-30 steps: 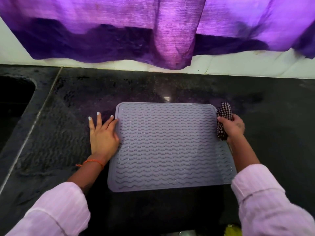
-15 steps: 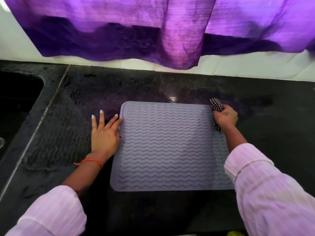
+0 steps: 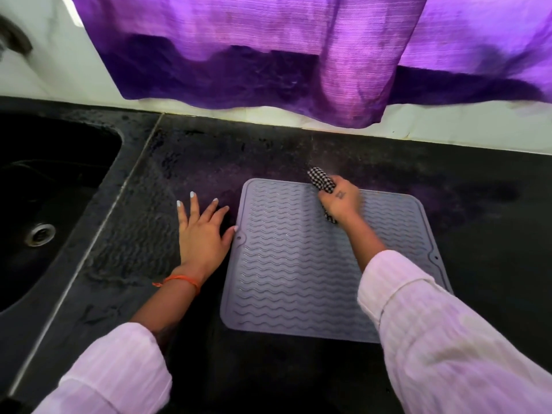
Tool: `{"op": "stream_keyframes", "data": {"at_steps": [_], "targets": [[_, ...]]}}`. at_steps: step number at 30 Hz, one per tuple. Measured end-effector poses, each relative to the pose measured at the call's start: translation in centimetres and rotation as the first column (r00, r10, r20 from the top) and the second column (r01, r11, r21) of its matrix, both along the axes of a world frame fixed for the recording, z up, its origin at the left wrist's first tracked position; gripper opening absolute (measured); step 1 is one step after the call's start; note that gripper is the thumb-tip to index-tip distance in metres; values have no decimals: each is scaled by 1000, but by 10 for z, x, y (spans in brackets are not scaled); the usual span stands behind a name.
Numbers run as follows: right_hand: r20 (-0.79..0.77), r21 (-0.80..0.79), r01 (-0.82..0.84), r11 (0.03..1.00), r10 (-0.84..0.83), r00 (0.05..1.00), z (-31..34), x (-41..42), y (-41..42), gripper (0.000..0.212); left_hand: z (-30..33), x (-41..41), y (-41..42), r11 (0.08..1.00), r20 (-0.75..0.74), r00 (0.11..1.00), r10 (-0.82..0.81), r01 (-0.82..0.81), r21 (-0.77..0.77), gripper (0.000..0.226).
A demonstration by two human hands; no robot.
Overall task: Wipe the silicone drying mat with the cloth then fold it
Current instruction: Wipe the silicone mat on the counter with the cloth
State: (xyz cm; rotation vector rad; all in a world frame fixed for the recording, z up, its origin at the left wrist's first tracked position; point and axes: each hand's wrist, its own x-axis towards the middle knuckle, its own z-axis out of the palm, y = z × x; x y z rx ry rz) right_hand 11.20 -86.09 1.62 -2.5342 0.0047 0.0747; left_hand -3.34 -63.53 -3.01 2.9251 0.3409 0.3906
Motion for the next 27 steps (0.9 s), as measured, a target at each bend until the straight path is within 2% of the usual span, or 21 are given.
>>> {"op": "stream_keyframes", "data": {"at_steps": [8, 14, 18, 21, 27], "targets": [[-9, -24, -314, 949, 314, 949, -5, -12, 94, 39, 3, -11, 0, 1000, -5, 1000, 25, -25, -12, 56], [-52, -49, -492, 869, 490, 870, -1, -16, 115, 38, 5, -14, 0, 999, -25, 999, 34, -34, -15, 60], [-53, -35, -557, 830, 555, 830, -4, -39, 109, 35, 9, -18, 7, 989, 45, 993, 111, -106, -104, 48], [-44, -7, -595, 804, 594, 803, -10, -68, 99, 40, 14, -19, 15, 969, 78, 979, 190, -175, -172, 39], [-50, -2, -648, 761, 647, 760, -13, -138, 84, 48, 26, -16, 18, 950, 62, 972, 227, -207, -232, 40]]}}
